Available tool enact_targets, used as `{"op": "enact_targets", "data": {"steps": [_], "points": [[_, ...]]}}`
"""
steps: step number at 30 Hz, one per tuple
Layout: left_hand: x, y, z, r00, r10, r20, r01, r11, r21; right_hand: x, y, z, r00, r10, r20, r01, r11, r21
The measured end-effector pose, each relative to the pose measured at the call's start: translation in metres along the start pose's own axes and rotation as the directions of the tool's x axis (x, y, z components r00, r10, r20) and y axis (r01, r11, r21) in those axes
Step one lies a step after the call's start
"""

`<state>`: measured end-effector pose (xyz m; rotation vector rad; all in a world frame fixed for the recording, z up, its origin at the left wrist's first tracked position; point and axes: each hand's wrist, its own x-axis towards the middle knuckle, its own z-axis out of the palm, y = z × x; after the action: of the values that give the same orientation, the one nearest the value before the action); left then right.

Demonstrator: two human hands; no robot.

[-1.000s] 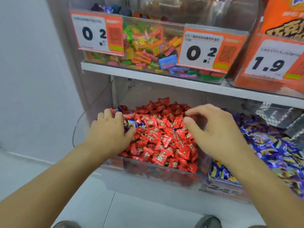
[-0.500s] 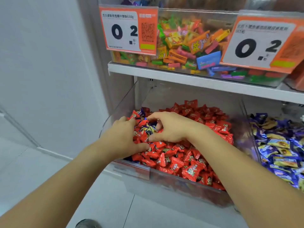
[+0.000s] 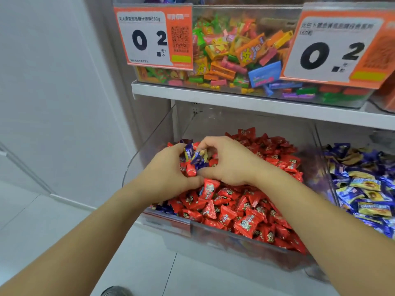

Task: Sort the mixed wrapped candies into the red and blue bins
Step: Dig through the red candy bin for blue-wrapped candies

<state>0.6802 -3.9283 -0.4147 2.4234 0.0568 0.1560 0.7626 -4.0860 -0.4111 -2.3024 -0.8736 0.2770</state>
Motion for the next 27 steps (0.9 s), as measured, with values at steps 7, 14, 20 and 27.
{"op": "enact_targets", "data": {"steps": [7, 14, 20, 27], "points": [[-0.002, 0.020, 0.014, 0.970, 0.191, 0.148, -0.160, 0.968, -0.195, -0.067, 0.003, -0.043, 0.995, 0.101, 0.020, -0.098, 0.990, -0.100], [-0.001, 0.023, 0.018, 0.980, 0.176, 0.091, -0.143, 0.945, -0.293, -0.103, 0.011, -0.036, 0.977, 0.103, -0.189, -0.119, 0.990, -0.074], [-0.001, 0.017, 0.019, 0.997, 0.053, 0.060, -0.032, 0.950, -0.312, -0.093, 0.013, -0.037, 0.978, 0.100, -0.185, -0.120, 0.988, -0.097], [-0.002, 0.013, 0.014, 0.997, -0.038, 0.070, 0.054, 0.967, -0.250, -0.086, 0.007, -0.040, 0.971, 0.072, -0.226, -0.095, 0.991, -0.092]]}}
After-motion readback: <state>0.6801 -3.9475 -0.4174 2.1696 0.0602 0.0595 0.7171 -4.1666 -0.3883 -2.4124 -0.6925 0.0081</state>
